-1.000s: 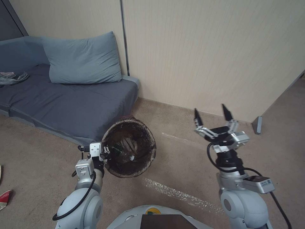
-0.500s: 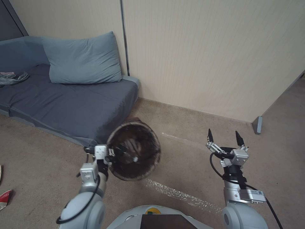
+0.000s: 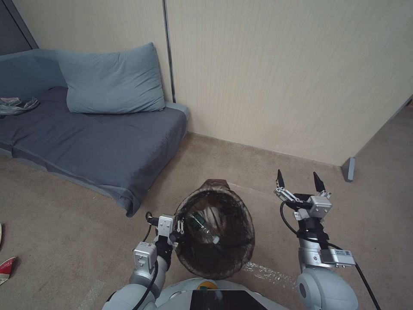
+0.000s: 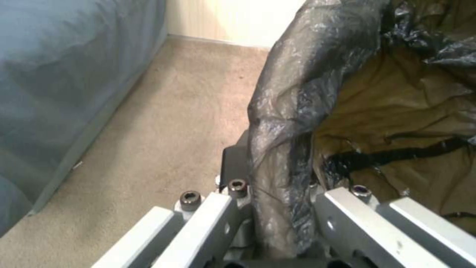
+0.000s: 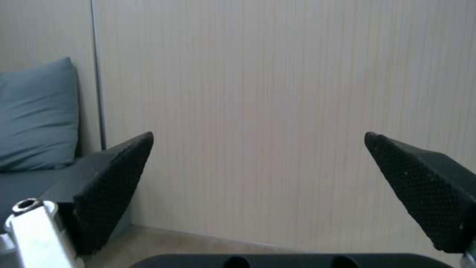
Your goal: Pick up the trash bin, then pick up the garbage from the floor and place it into the trash bin.
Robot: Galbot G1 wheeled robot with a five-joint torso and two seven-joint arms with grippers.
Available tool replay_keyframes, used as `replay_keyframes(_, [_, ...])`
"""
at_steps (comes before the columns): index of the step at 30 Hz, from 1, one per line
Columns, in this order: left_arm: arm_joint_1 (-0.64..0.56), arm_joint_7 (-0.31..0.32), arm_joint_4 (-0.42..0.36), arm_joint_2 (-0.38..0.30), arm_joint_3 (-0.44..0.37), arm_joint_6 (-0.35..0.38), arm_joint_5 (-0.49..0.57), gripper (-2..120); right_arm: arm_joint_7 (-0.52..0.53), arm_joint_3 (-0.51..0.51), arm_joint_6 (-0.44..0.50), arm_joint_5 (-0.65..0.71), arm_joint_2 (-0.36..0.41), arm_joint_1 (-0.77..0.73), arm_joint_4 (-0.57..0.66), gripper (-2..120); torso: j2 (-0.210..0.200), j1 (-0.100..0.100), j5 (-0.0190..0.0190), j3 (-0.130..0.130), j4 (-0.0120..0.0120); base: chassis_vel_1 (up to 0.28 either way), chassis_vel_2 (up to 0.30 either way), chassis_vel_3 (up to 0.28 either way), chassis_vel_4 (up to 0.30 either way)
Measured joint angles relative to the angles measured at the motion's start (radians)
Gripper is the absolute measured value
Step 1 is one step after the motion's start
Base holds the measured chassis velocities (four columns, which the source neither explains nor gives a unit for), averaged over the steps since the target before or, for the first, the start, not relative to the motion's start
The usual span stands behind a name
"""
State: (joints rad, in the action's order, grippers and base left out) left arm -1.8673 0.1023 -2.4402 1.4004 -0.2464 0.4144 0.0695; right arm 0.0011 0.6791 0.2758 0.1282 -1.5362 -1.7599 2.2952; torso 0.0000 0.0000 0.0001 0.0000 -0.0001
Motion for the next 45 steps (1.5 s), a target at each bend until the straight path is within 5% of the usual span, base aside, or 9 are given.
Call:
replay_keyframes(25, [0.007, -0.009, -0.017, 0.011, -0.045, -0.009, 0.007, 0, -0.005, 0.017, 0.018, 0.002, 0.004, -0.001, -0.022, 100, 0.0, 0.0, -0.0001, 0.0, 0.0, 0.0, 0.0, 0.0, 0.0])
replay_keyframes(45, [-0.02, 0.033, -0.041, -0.001, -0.058, 0.084, 0.014, 0, -0.008, 0.009, 0.014, 0.0, 0.005, 0.018, -0.033, 100, 0.0, 0.0, -0.0001, 0.0, 0.0001, 0.085, 0.081, 0.077, 0.082])
